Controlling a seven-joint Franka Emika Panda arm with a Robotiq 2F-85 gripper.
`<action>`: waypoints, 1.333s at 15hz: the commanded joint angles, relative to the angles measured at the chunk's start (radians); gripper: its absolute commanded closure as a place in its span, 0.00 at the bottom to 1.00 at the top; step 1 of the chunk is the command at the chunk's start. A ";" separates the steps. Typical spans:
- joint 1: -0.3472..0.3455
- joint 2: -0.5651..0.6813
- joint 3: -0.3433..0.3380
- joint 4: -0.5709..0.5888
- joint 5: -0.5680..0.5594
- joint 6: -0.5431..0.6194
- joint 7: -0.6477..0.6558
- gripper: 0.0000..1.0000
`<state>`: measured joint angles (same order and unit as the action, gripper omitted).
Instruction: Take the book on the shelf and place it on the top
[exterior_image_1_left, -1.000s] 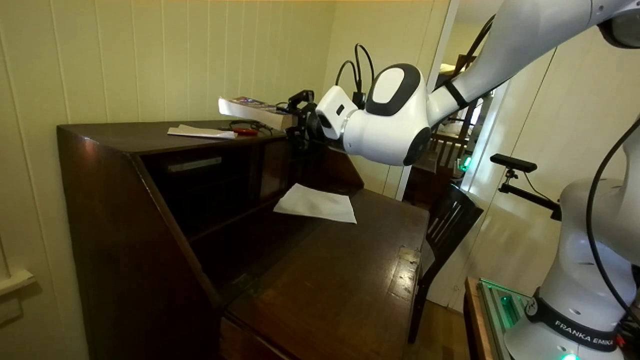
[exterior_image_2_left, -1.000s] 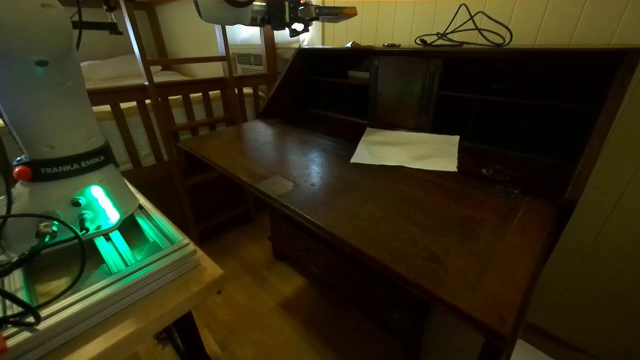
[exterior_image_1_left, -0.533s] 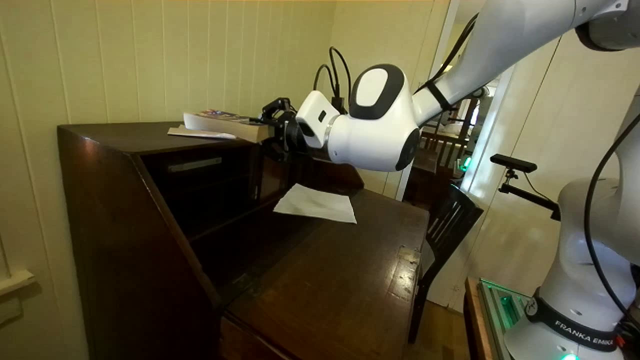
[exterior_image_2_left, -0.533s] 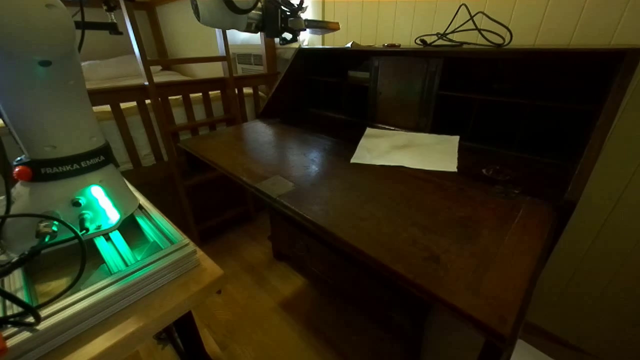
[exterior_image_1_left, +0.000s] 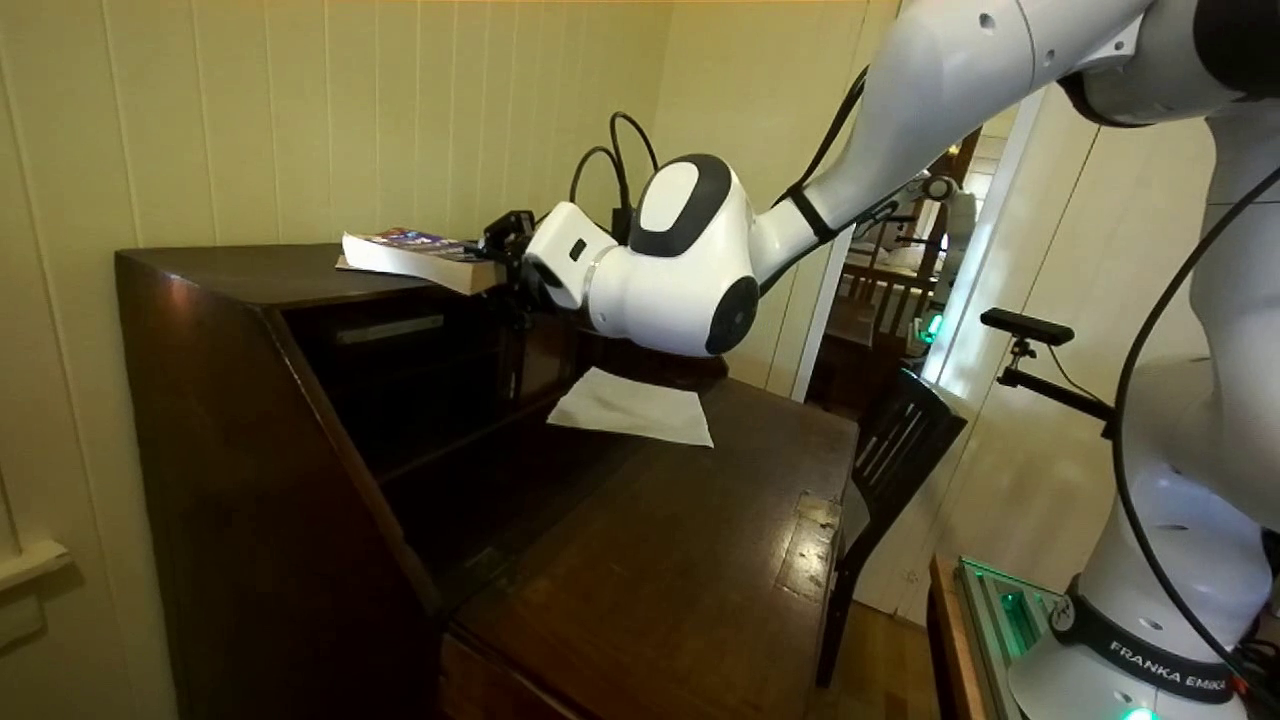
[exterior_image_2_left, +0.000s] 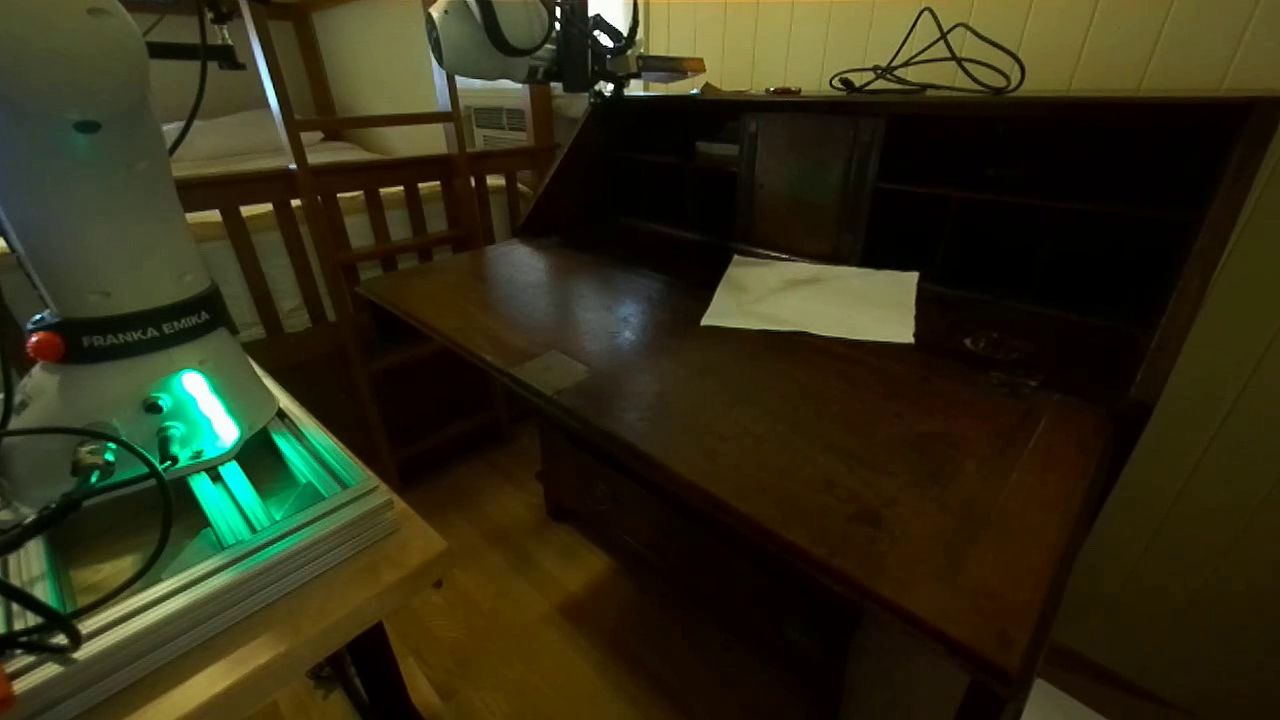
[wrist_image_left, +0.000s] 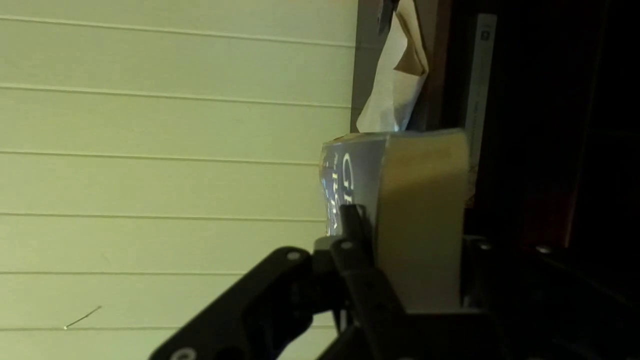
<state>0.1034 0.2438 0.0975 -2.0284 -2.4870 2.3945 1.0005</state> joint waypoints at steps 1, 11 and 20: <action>-0.022 0.002 0.024 0.003 0.003 -0.003 -0.009 0.91; -0.017 0.125 0.089 0.138 -0.031 -0.022 0.026 0.91; -0.043 0.336 0.093 0.437 -0.037 0.122 -0.061 0.91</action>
<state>0.0705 0.5010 0.1748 -1.7188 -2.5007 2.4570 0.9813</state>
